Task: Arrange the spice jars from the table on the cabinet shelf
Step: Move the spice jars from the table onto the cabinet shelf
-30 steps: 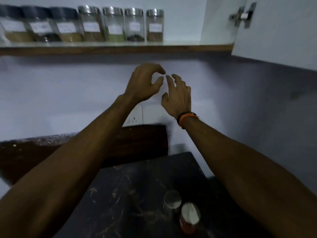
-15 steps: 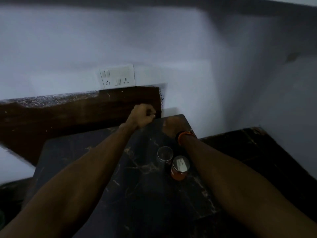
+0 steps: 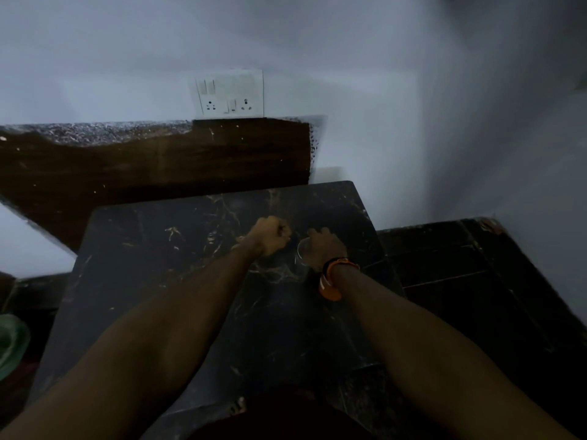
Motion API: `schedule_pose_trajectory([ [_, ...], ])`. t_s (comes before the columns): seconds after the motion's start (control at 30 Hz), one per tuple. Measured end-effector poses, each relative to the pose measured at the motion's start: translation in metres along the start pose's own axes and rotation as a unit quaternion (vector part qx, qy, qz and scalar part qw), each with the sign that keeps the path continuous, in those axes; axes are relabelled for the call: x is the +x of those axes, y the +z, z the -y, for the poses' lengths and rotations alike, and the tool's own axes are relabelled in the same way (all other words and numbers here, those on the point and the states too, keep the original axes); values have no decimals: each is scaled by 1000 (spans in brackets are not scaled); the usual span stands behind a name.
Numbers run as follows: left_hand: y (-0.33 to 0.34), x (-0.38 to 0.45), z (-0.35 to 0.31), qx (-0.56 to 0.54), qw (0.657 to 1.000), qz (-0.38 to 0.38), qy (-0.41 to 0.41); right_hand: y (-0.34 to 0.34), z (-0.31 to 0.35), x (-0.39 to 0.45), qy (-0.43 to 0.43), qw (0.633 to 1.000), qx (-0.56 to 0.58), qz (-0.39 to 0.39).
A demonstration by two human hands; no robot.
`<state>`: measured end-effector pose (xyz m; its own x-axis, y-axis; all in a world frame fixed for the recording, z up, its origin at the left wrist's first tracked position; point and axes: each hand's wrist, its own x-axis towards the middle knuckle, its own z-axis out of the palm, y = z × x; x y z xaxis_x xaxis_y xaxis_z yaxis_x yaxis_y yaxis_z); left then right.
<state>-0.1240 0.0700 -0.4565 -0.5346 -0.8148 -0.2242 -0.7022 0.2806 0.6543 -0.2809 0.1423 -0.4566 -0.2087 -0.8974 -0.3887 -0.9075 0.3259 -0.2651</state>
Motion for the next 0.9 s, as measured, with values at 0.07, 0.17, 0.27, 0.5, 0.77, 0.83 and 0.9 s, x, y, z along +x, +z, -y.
schedule_pose_trajectory([
  [0.07, 5, -3, 6, -3, 1000, 9, -12, 6, 3, 1, 10, 1000, -16, 19],
  [0.17, 9, -8, 16, -9, 1000, 14, -26, 11, 10, 8, 24, 998, -47, 39],
  [0.27, 9, -11, 24, -13, 999, 17, -38, 16, 14, 12, 37, 997, -70, 26],
  [0.5, 2, -12, 30, -40, 998, 15, -57, 34, 14, 19, 73, 995, -67, -4],
  [0.77, -2, -15, 33, -131, 989, -20, -71, 34, 8, 35, 52, 994, -92, 12],
  [0.83, -2, -16, 35, -148, 986, -29, -76, 30, 7, 38, 31, 996, -82, 16],
  [0.9, -2, -17, 38, -169, 981, -40, -88, 21, 5, 41, -4, 999, -40, 36],
])
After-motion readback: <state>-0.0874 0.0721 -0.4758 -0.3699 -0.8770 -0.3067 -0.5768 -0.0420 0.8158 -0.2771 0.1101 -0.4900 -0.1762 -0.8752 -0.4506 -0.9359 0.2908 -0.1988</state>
